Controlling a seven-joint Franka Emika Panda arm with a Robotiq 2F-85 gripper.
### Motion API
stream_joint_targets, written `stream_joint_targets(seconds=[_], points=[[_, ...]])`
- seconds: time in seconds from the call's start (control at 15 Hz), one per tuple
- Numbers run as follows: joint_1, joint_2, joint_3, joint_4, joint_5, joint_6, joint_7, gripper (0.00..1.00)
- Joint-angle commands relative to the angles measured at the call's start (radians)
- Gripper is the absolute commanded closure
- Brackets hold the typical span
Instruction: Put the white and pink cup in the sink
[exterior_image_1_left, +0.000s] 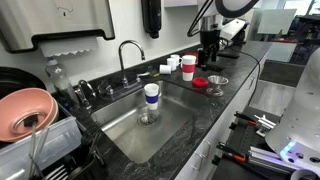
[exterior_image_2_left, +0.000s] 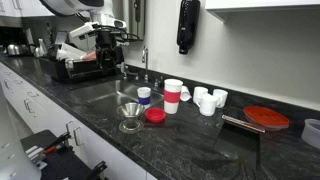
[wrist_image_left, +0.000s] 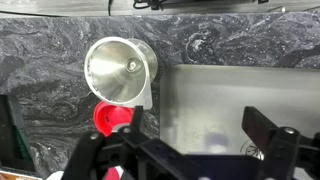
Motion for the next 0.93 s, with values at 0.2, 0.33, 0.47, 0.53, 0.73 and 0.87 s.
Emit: stream_joint_targets(seconds=[0.2,0.33,0.47,0.53,0.73,0.87], points=[[0.000,0.031,-0.025,0.033,-0.006,0.015,0.005,0.00],[0.000,0.051,-0.040,0.057,0.005,0.024,0.000,0.00],[-0.005,0.091,-0.053,0.091,0.006,0.044,0.002,0.00],[-0.006,0.130,-0.063,0.123,0.016,0.028,-0.004,0.00],[0.002,0.106,-0.064,0.099,0.002,0.031,0.001,0.00],[0.002,0.125,-0.066,0.110,0.002,0.031,0.001,0.00]])
